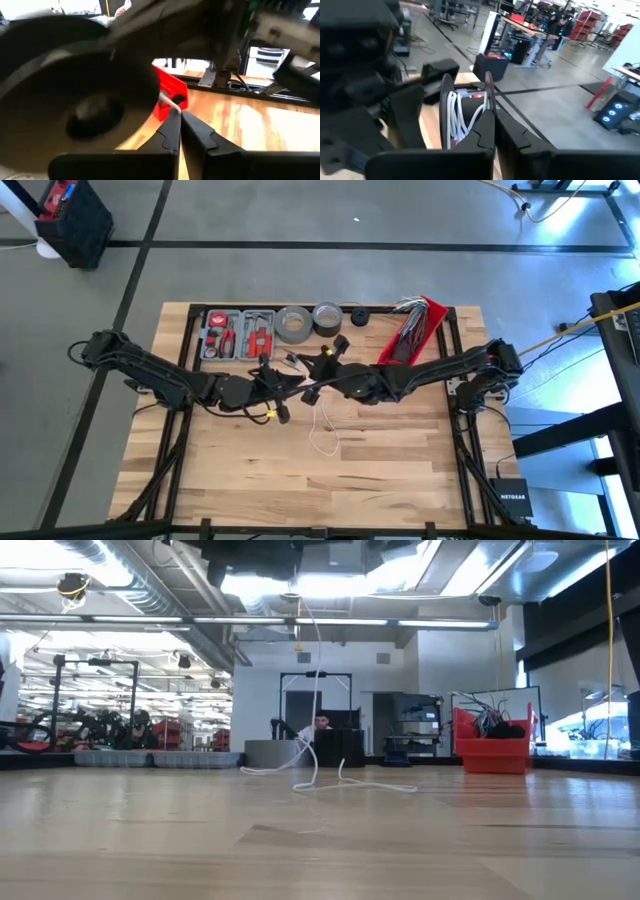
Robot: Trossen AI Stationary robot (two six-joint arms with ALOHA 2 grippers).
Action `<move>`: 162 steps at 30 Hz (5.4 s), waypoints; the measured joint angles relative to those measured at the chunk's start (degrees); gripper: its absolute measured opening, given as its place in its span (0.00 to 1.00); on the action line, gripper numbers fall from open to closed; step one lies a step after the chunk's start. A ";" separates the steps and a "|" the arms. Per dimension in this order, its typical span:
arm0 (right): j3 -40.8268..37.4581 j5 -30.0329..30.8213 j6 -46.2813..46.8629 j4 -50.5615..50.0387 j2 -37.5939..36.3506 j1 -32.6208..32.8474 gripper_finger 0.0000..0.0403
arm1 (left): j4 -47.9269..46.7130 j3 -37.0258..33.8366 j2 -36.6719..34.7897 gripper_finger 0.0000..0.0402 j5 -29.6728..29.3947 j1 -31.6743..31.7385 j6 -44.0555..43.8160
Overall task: Coil cords
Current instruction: Coil the white wire onto the spool
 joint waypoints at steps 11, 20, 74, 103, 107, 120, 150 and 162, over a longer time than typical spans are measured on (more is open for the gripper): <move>-0.11 -5.01 0.08 0.14 -5.39 0.04 0.01 | 0.30 0.20 -0.21 0.00 0.03 0.13 1.20; -0.13 -8.08 -0.15 2.59 -9.11 -0.07 0.01 | -0.32 0.15 -0.10 0.00 0.49 0.55 1.18; 0.20 -13.81 3.65 -29.14 -5.40 -0.07 0.01 | -16.71 -0.15 -8.12 0.00 -4.37 -0.09 -2.49; 0.00 1.46 -0.94 0.61 3.01 -0.14 0.01 | -4.20 0.02 -2.83 0.00 1.24 -0.60 -2.57; -0.03 0.77 -2.37 3.50 2.01 0.00 0.01 | -3.99 0.07 -2.83 0.00 1.30 -0.05 -1.95; -0.15 -4.68 -2.98 4.50 -4.44 -0.07 0.01 | -4.07 0.29 -1.81 0.00 1.97 1.99 -1.28; -0.06 -13.21 -1.90 4.54 -14.54 -0.04 0.01 | -9.01 -0.02 -1.65 0.00 0.77 2.49 3.88; 0.46 -15.66 1.59 -13.14 -14.47 0.00 0.01 | -21.10 -0.31 -6.99 0.00 -7.29 2.25 2.93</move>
